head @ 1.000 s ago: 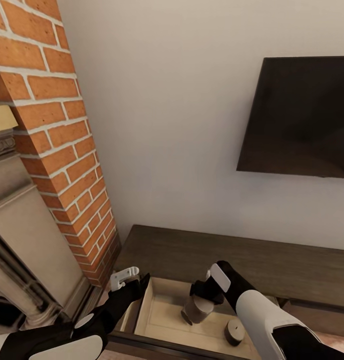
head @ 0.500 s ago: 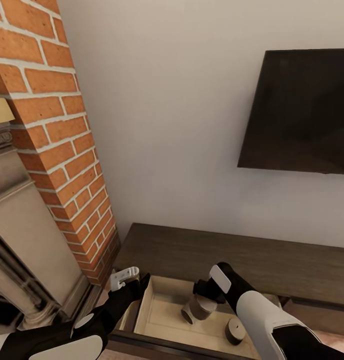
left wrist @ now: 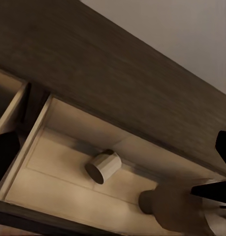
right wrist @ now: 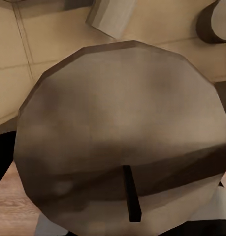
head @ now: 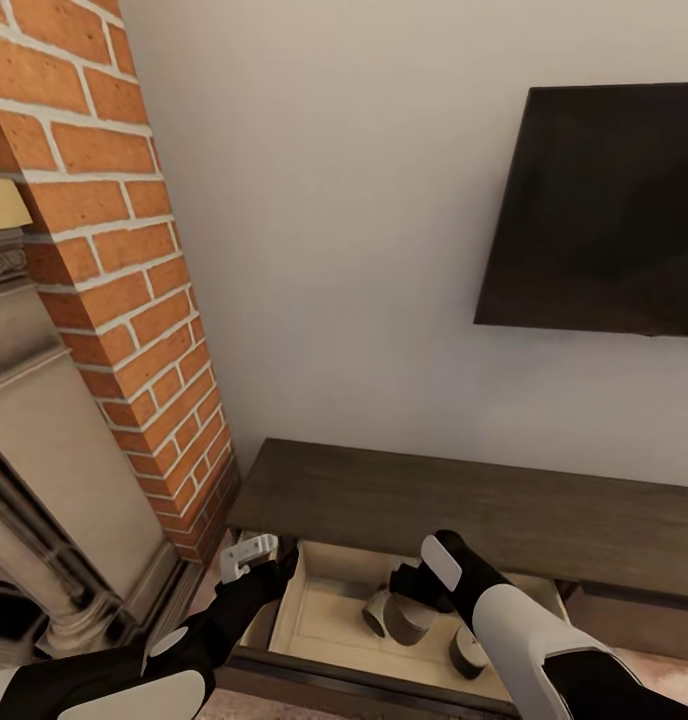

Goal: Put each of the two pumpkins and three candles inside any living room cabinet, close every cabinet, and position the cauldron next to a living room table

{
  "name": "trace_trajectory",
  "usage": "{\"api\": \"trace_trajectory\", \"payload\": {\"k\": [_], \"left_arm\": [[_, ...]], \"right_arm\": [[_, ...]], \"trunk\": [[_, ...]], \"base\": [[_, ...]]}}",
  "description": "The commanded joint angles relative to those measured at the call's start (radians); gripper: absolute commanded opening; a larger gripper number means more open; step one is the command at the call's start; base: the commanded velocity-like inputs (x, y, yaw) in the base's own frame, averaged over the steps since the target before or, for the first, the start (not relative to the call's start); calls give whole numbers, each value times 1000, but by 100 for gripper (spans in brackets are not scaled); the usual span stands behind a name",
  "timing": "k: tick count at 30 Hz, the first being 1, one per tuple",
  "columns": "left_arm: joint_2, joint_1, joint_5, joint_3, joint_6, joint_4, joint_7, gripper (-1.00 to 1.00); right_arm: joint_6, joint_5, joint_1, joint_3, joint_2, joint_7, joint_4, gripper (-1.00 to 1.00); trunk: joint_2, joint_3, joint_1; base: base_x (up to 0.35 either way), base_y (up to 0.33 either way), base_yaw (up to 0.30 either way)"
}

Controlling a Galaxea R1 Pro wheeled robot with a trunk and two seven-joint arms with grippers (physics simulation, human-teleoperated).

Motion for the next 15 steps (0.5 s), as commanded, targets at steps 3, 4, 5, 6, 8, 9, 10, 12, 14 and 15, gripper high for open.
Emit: {"api": "trace_trajectory", "payload": {"k": [3, 4, 5, 6, 8, 9, 10, 12, 14, 15], "left_arm": [[0, -2, 4, -2, -4, -1, 2, 100], [0, -2, 4, -2, -4, -1, 3, 100], [1, -2, 4, -2, -4, -1, 3, 100], [1, -2, 4, -2, -4, -1, 3, 100], [1, -2, 4, -2, -4, -1, 3, 100], [1, -2, 4, -2, -4, -1, 3, 100], [1, -2, 4, -2, -4, -1, 3, 100], [1, -2, 4, -2, -4, -1, 3, 100], [1, -2, 4, -2, -4, -1, 3, 100], [1, -2, 4, -2, -4, -1, 3, 100]], "right_arm": [[2, -11, -1, 8, -1, -8, -2, -100], [2, -11, -1, 9, -1, -8, -2, -100], [2, -11, -1, 9, -1, -8, -2, -100], [2, -11, -1, 9, -1, -7, -2, -100], [2, -11, -1, 10, -1, -7, -2, -100], [2, -11, 0, 10, -1, -6, -2, -100], [2, -11, 0, 10, -2, -6, -2, -100], [0, -3, -1, 10, -1, -6, -2, -100], [-11, 10, 0, 10, -1, -6, -2, -100], [-18, 16, 0, 10, -1, -6, -2, -100]], "trunk": [[-22, -10, 11], [-29, -14, 15], [-36, -17, 19], [-43, -20, 23], [-57, -26, 30], [-64, -29, 34], [-71, -32, 38], [-85, -39, 46], [-99, -45, 53], [-106, -48, 57]], "base": [[-90, 0, 0], [-34, 0, 0], [-22, 0, 0], [-11, 0, 0], [-6, 0, 0], [-3, 0, 0], [-2, 0, 0], [0, 0, 0], [0, 0, 0], [0, 0, 0]]}}
